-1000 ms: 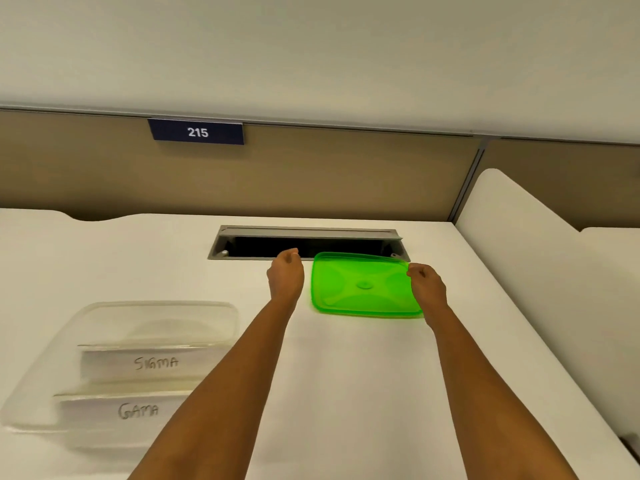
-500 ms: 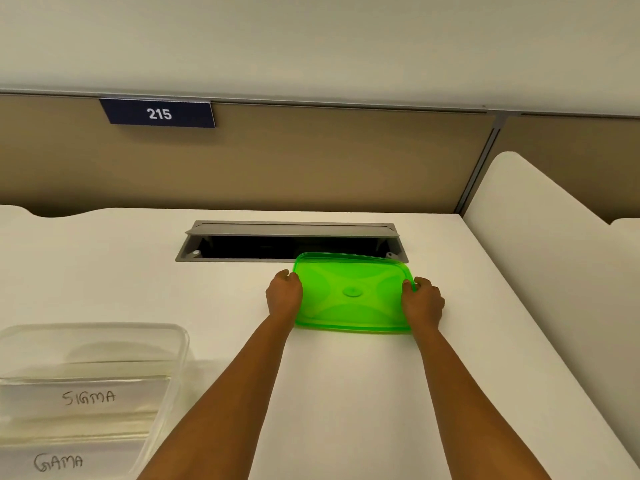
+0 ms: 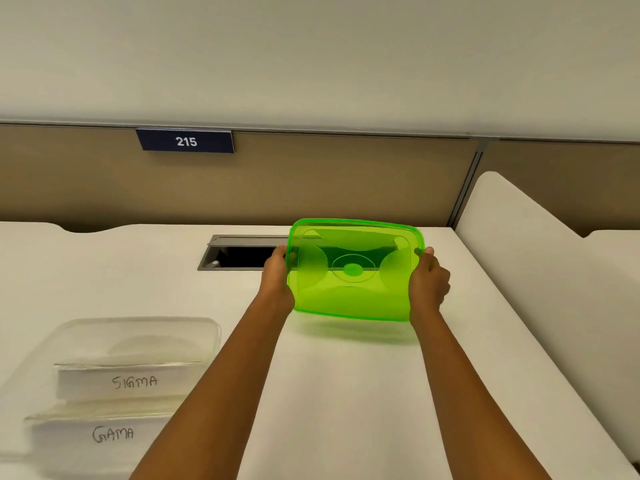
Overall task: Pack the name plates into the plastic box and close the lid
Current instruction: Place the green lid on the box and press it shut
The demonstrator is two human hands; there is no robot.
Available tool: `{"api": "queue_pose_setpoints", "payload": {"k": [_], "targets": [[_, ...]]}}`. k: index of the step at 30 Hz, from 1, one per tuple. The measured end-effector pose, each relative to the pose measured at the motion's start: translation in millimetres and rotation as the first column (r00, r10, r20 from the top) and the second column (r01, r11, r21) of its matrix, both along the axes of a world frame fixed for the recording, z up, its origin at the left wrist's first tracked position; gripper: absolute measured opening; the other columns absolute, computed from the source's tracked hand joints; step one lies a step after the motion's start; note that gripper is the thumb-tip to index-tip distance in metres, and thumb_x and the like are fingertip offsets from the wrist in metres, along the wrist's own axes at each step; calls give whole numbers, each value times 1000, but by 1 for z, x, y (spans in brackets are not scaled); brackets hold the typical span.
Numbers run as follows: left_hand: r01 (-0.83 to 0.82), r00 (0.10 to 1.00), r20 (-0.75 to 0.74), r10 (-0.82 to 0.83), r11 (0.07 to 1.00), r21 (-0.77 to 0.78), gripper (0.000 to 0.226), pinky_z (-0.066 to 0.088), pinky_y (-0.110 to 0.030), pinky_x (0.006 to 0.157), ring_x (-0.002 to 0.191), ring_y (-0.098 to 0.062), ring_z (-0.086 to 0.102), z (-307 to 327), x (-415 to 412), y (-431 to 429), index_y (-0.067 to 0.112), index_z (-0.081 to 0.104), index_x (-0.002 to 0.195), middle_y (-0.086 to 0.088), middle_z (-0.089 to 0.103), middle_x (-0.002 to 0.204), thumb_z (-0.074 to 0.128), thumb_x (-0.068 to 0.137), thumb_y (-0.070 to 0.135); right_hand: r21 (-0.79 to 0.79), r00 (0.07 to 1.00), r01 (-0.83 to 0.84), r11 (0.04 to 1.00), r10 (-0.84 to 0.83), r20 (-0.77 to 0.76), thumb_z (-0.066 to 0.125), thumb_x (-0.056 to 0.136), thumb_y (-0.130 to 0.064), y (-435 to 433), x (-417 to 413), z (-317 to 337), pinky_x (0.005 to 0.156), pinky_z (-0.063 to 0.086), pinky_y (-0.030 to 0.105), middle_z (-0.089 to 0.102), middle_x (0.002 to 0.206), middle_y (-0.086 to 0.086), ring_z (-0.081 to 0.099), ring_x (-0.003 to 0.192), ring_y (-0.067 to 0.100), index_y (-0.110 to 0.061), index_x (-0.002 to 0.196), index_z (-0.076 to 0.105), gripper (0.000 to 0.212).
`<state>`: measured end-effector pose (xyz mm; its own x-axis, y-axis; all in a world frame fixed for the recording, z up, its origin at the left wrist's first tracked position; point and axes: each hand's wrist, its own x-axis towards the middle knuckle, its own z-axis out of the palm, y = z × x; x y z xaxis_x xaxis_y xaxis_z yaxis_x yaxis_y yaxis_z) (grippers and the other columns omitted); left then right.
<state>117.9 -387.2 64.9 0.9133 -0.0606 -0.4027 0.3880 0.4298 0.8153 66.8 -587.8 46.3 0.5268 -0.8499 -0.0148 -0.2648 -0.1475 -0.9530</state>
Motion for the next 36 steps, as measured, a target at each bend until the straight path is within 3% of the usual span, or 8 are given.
{"api": "queue_pose_setpoints", "payload": {"k": [5,9,12,16,19,23,26,36], "targets": [[-127,990,29,138,965,-231,41,47,-29,64,69,-17,56,30,-17,35,16,48,71,-2,61,68,34,101,41,441,953,-97,892,-45,301,20,95,-59,42,-19,37,111,32,42,52,135,8,42,131,29,-20,132,51,62],[-139,985,45,166,922,-362,15,45,-27,92,88,-14,61,41,-33,74,19,57,96,0,59,76,43,100,24,560,824,-305,771,-82,561,28,98,-53,64,-39,50,86,39,19,59,89,-5,54,88,8,-18,76,55,49],[-142,982,48,180,890,-434,41,53,-23,64,54,-12,60,47,-45,104,23,46,126,-3,54,74,41,94,-4,527,767,-434,731,-7,642,37,97,-48,83,-49,55,84,44,22,62,83,-2,58,86,9,-16,59,46,51],[-89,988,78,131,910,-405,68,49,-34,67,78,-23,56,53,-58,152,23,32,145,-15,47,133,32,88,-14,493,715,-565,661,95,692,47,97,-34,122,-62,53,86,47,29,68,60,-3,67,72,10,-17,41,48,59],[-32,995,80,62,942,-334,70,54,-38,62,79,-24,58,57,-68,187,21,25,150,-13,48,130,31,88,-12,525,704,-606,598,95,703,46,98,-31,145,-68,51,70,55,27,67,50,-4,70,56,6,-19,35,53,64],[74,984,179,-22,954,-292,68,59,-32,58,77,-21,66,56,-77,237,20,35,145,-5,62,106,27,86,-11,567,776,-569,595,160,610,51,95,-30,181,-71,45,63,56,27,63,85,-4,64,74,10,-15,88,65,21],[121,965,258,-42,947,-298,70,61,-27,60,71,-14,73,53,-78,265,20,40,143,-2,64,105,25,83,-12,532,769,-626,569,339,542,56,93,-27,205,-68,39,67,58,27,64,104,5,65,82,15,-9,125,55,37],[194,934,328,-144,973,-127,73,58,-32,81,101,-22,58,34,-76,336,17,48,137,-6,58,120,29,71,-9,295,797,-604,740,565,212,55,94,-22,274,-67,37,66,40,27,57,115,2,56,76,12,-16,135,48,41]]}}
